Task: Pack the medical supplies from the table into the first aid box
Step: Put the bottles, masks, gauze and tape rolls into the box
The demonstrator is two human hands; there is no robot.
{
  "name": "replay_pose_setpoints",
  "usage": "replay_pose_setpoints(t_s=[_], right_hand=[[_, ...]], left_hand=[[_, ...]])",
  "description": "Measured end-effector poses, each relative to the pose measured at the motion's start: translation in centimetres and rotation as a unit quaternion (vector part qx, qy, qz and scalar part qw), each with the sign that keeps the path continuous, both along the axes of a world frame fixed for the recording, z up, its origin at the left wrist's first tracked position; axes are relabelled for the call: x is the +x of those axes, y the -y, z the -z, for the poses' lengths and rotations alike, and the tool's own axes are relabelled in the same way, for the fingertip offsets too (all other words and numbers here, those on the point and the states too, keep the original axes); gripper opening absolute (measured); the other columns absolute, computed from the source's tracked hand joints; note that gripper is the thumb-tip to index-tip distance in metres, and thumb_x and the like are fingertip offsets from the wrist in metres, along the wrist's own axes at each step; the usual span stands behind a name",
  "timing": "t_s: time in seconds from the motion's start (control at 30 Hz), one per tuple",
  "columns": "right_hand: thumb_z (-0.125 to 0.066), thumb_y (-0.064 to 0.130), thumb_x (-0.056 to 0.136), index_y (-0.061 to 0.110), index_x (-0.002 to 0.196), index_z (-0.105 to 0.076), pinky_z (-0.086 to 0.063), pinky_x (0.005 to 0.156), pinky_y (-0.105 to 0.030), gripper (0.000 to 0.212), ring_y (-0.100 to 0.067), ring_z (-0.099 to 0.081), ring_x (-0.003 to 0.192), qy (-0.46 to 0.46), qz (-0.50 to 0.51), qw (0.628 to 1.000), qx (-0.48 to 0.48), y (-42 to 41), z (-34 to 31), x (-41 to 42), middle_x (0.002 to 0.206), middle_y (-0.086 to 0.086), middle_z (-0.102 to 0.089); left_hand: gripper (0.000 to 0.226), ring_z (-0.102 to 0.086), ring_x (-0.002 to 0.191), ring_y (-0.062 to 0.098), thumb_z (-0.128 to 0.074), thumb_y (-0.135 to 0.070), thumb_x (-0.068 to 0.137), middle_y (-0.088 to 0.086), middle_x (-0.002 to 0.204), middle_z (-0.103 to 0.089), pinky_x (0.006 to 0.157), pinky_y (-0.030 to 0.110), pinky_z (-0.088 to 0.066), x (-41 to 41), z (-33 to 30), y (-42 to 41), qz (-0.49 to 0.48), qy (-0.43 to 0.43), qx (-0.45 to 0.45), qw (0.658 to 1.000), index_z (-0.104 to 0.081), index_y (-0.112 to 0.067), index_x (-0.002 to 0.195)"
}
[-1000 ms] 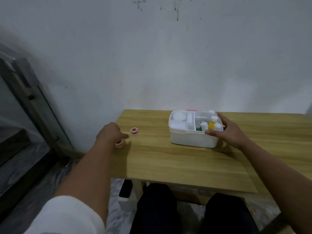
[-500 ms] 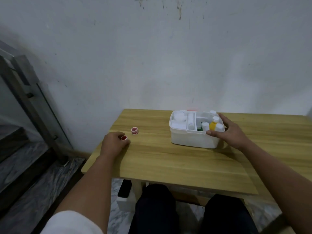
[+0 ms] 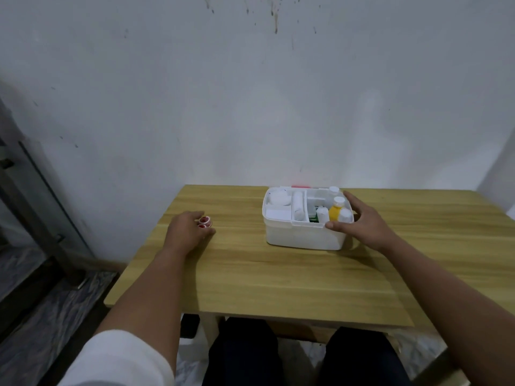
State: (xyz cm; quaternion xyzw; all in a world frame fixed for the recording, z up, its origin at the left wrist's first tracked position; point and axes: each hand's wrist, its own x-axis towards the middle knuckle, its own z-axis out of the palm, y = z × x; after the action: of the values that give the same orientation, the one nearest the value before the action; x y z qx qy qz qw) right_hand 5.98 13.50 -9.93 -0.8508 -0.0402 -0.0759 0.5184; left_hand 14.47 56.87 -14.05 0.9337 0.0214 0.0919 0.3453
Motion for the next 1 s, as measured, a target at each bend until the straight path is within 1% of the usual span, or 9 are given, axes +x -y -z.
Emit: replay_pose_setpoints(t_s=[0.07, 0.17, 0.27, 0.4, 0.47, 0.63, 0.77, 0.9, 1.0], right_hand=[[-0.092, 0.049, 0.059, 0.06, 0.135, -0.051, -0.056, 0.083, -0.015, 0.087, 0.009, -0.067, 0.107, -0.002, 0.005, 1.0, 0.006, -0.1, 0.0, -0.1, 0.129, 0.027, -0.066], [-0.093, 0.036, 0.065, 0.065, 0.123, -0.048, -0.053, 0.073, -0.006, 0.079, 0.02, -0.066, 0.096, -0.007, 0.007, 1.0, 0.011, -0.1, 0.1, 0.1, 0.123, 0.033, -0.063], [-0.095, 0.037, 0.066, 0.053, 0.144, -0.042, -0.053, 0.075, -0.008, 0.095, 0.021, -0.064, 0.098, -0.008, 0.011, 1.0, 0.007, 0.1, 0.3, 0.3, 0.124, 0.032, -0.061], [-0.095, 0.036, 0.068, 0.046, 0.153, -0.039, -0.053, 0.075, -0.007, 0.103, 0.022, -0.063, 0.099, -0.009, 0.016, 1.0, 0.003, 0.2, 0.4, 0.5, 0.126, 0.031, -0.061], [-0.095, 0.038, 0.067, 0.048, 0.152, -0.039, -0.053, 0.074, -0.007, 0.102, 0.02, -0.064, 0.099, -0.009, 0.015, 1.0, 0.002, 0.3, 0.4, 0.5, 0.126, 0.032, -0.06], [-0.093, 0.05, 0.06, 0.04, 0.157, -0.039, -0.053, 0.08, -0.014, 0.112, 0.009, -0.063, 0.107, -0.013, 0.013, 1.0, -0.009, 0.3, 0.5, 0.6, 0.135, 0.02, -0.062], [-0.094, 0.049, 0.063, 0.041, 0.156, -0.039, -0.055, 0.077, -0.013, 0.108, 0.009, -0.064, 0.105, -0.011, 0.009, 1.0, -0.009, 0.3, 0.4, 0.5, 0.132, 0.024, -0.06], [-0.096, 0.065, 0.053, 0.046, 0.155, -0.04, -0.06, 0.097, -0.034, 0.118, -0.004, -0.067, 0.117, -0.018, 0.012, 1.0, -0.014, 0.7, 0.6, 0.7, 0.141, 0.02, -0.063], [-0.096, 0.066, 0.053, 0.045, 0.155, -0.041, -0.06, 0.098, -0.039, 0.118, -0.006, -0.068, 0.118, -0.017, 0.014, 1.0, -0.014, 0.7, 0.5, 0.6, 0.141, 0.018, -0.064]], left_hand=[[0.044, -0.068, 0.095, 0.014, -0.091, -0.027, 0.075, 0.002, 0.11, -0.077, 0.082, 0.028, -0.05, 0.0, -0.1, 0.4, 0.004, 0.018, 0.007, 1.0, -0.079, -0.016, 0.116], [0.028, -0.07, 0.09, 0.01, -0.086, -0.034, 0.079, -0.005, 0.101, -0.079, 0.078, 0.031, -0.054, 0.0, 0.0, 0.9, -0.007, 0.035, 0.012, 0.999, -0.083, -0.025, 0.105], [0.02, -0.07, 0.09, 0.008, -0.08, -0.046, 0.083, -0.014, 0.094, -0.076, 0.073, 0.032, -0.056, -0.3, -0.1, 1.4, -0.031, 0.043, 0.021, 0.998, -0.081, -0.033, 0.098], [0.042, -0.067, 0.11, 0.021, -0.08, -0.041, 0.085, -0.003, 0.121, -0.073, 0.081, 0.036, -0.053, -0.2, -0.1, 2.3, -0.05, 0.05, 0.071, 0.995, -0.074, -0.029, 0.125], [0.043, -0.067, 0.111, 0.022, -0.079, -0.041, 0.086, -0.003, 0.122, -0.073, 0.08, 0.035, -0.052, 0.0, 0.0, 2.5, -0.052, 0.045, 0.077, 0.995, -0.073, -0.03, 0.127], [0.025, -0.069, 0.097, 0.016, -0.076, -0.046, 0.087, -0.009, 0.103, -0.077, 0.07, 0.031, -0.05, 0.5, 0.1, 3.1, -0.053, 0.052, 0.044, 0.996, -0.081, -0.034, 0.108], [0.024, -0.071, 0.092, 0.015, -0.078, -0.048, 0.082, -0.01, 0.096, -0.078, 0.073, 0.032, -0.054, 0.8, -0.5, 3.6, -0.053, 0.062, -0.018, 0.997, -0.082, -0.033, 0.1], [0.026, -0.072, 0.084, 0.01, -0.079, -0.051, 0.08, -0.012, 0.088, -0.078, 0.073, 0.032, -0.057, 1.3, -3.4, 4.8, -0.023, 0.092, -0.044, 0.995, -0.083, -0.032, 0.097], [0.025, -0.072, 0.08, 0.002, -0.082, -0.048, 0.08, -0.016, 0.088, -0.078, 0.076, 0.031, -0.059, 1.0, -6.8, 6.9, 0.038, 0.14, -0.061, 0.988, -0.083, -0.03, 0.098]])
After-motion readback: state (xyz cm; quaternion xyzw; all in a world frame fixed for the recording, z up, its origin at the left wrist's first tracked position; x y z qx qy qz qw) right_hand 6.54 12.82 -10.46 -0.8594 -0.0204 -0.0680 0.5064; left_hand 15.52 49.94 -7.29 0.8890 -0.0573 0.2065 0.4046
